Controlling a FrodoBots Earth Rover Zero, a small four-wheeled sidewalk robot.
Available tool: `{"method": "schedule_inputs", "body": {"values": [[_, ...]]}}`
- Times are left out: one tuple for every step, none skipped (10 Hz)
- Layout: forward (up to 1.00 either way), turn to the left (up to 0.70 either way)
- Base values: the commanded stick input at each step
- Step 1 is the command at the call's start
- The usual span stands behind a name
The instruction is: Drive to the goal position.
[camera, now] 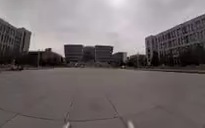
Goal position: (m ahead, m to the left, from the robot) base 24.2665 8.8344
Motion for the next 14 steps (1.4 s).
{"method": "schedule_inputs", "body": {"values": [[0.70,0.00],[0.70,0.00],[0.69,0.00],[0.66,0.00],[0.62,0.00],[0.64,0.00],[0.67,0.00],[0.70,0.00],[0.70,0.03],[0.70,0.13],[0.70,0.14],[0.70,0.14],[0.70,0.14],[0.70,0.14]]}}
